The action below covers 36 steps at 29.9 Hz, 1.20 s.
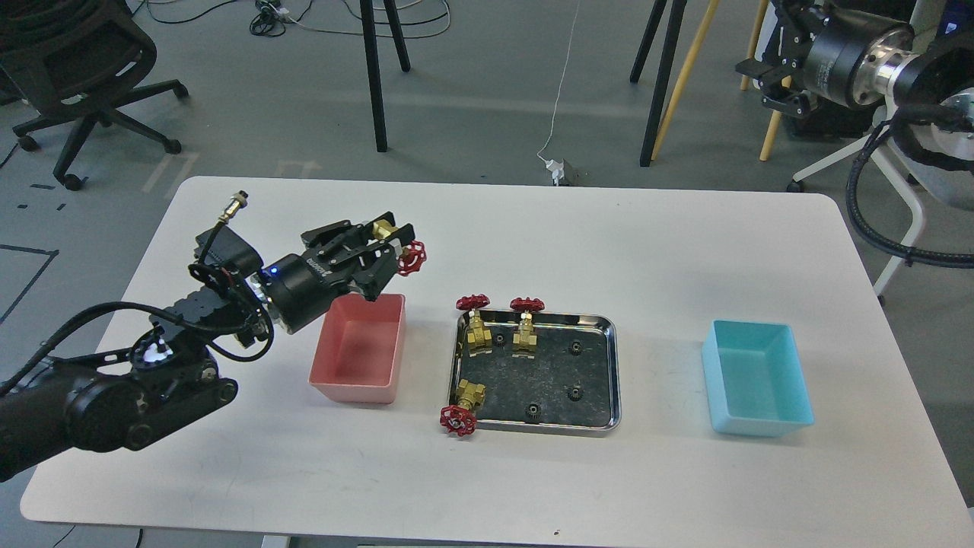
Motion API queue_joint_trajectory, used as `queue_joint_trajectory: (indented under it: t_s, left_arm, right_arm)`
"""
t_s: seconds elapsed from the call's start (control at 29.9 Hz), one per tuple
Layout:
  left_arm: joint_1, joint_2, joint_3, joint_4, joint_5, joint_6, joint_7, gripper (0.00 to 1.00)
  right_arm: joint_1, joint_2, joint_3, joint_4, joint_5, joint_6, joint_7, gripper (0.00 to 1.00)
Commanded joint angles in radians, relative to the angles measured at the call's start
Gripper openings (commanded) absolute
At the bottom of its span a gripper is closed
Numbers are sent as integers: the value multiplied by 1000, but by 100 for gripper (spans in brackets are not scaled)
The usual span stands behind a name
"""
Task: Place valve in pink box and gear in blue box
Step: 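Lower the valve into the pink box and release it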
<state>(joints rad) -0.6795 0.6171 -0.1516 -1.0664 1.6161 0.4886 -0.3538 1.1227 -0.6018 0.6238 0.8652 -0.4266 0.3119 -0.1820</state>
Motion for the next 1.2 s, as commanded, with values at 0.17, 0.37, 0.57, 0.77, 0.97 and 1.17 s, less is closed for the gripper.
queue_joint_trajectory:
  t_s: [0.17, 0.37, 0.57, 0.77, 0.97, 1.17]
  left_arm:
    - [113, 61, 1, -4, 13, 0, 26, 19]
    - [150, 44, 1, 3, 60, 0, 26, 19]
    - [181, 27, 1, 9, 65, 0, 26, 20]
    - [182, -10, -6, 29, 54, 0, 27, 38]
    - [181, -16, -14, 29, 44, 0, 36, 68]
    - [173, -16, -48, 8, -27, 0, 36, 84]
  right_arm:
    - [2, 0, 1, -2, 0, -2, 15, 99]
    - [0, 2, 1, -2, 0, -4, 15, 99]
    - [2, 2, 1, -2, -3, -5, 15, 99]
    - [2, 5, -1, -2, -3, -8, 15, 99]
    - [3, 4, -2, -2, -3, -7, 15, 99]
    - [3, 11, -2, -2, -1, -11, 15, 99]
